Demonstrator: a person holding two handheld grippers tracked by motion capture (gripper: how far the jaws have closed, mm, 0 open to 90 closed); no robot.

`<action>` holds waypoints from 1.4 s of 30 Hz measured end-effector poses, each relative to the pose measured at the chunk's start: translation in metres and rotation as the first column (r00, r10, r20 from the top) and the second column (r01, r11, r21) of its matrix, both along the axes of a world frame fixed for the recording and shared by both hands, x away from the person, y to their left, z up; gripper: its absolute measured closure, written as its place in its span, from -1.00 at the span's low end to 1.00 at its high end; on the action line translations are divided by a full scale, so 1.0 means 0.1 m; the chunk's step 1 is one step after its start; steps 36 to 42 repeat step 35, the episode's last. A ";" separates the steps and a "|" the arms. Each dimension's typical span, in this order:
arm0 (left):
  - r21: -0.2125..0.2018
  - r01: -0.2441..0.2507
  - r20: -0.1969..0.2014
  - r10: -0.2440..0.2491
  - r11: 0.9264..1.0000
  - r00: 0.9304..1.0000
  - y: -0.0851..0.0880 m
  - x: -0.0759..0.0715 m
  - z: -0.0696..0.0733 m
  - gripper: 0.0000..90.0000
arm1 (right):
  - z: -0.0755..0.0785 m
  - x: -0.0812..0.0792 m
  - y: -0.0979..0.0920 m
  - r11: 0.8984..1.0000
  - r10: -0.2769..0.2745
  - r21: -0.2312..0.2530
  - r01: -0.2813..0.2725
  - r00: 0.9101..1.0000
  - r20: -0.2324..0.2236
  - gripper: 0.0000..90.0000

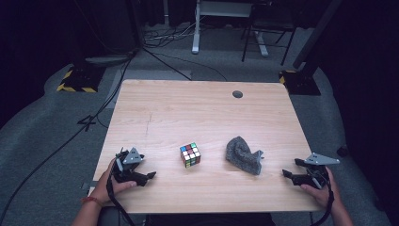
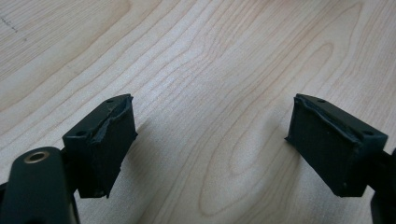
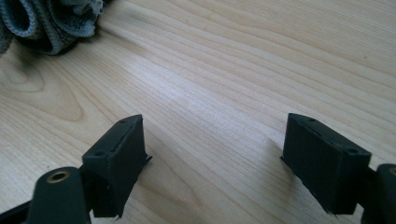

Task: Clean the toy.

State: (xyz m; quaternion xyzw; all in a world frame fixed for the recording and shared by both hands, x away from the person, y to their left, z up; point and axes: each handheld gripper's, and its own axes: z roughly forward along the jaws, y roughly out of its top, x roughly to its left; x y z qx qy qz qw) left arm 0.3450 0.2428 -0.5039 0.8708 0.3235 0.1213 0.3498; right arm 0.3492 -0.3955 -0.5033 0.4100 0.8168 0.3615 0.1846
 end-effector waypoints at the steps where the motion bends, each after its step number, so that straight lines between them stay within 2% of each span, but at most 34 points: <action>1: 0.001 0.000 0.000 0.000 1.000 1.000 0.00 0.00 0.00 -0.65 | 0.00 0.00 0.00 1.000 0.000 0.000 0.000 1.000 0.000 -0.52; 42: -0.001 -0.003 0.000 0.003 1.000 1.000 0.00 0.00 0.00 -0.65 | 0.00 -0.01 0.00 1.000 0.001 0.006 -0.001 1.000 0.000 -0.48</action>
